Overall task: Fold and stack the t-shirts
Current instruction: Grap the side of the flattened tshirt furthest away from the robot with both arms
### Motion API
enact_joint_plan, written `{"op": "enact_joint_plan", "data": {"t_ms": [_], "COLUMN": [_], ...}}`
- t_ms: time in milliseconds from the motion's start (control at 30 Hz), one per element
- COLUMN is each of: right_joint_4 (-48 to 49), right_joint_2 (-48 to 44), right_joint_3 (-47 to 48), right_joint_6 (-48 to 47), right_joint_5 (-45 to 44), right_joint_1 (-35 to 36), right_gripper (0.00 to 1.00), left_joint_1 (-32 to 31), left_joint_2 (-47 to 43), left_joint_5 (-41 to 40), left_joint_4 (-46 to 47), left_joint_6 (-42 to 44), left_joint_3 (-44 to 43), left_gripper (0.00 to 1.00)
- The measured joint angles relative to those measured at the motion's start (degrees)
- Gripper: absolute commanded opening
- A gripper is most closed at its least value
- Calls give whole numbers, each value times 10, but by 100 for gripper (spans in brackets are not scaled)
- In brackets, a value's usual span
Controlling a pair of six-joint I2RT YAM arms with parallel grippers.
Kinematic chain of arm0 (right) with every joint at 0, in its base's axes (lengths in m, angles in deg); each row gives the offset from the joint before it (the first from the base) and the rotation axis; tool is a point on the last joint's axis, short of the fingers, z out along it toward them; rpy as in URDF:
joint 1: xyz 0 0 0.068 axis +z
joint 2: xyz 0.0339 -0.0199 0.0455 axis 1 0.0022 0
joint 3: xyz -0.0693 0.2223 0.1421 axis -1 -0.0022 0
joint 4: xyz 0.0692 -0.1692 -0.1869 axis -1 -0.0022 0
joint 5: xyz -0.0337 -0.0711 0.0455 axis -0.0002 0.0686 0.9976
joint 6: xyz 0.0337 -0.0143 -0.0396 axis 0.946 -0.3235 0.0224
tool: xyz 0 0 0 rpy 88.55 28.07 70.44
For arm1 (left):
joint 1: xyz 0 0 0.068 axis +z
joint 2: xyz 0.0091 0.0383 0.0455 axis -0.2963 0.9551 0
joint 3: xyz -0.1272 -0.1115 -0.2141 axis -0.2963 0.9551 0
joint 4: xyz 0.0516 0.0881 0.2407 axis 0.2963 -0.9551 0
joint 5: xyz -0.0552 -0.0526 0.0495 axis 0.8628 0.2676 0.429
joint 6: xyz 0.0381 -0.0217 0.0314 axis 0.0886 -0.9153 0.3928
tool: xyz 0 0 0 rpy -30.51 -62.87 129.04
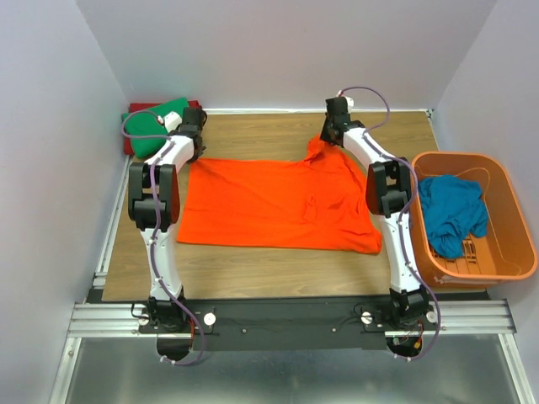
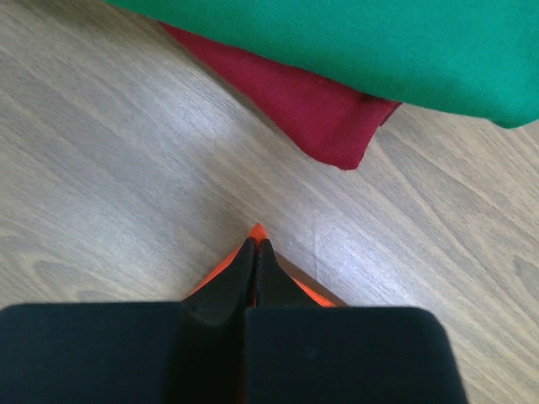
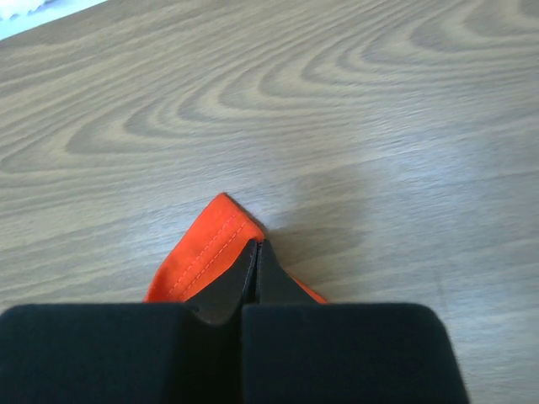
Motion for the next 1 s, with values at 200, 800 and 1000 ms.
{"op": "enact_joint_plan", "data": {"t_ms": [200,800,1000], "right_joint_4": [-13,7,15], "right_joint_2": [0,-37,-119], "right_joint_3": [31,9,-56], "right_joint_6": [-7,-9,-9], "right_joint_5": [-9,14,16], "right_joint_1": [-17,-45,-45], "right_gripper": [1,1,1], "left_joint_1": [6,23,25], "left_joint_2": [0,0,0], "left_joint_5": [5,57,91], "left_joint_4": [8,38,61], "left_joint_6": [2,30,53], "left_joint_3": [0,-24,-25], "left_gripper": [0,0,0]}}
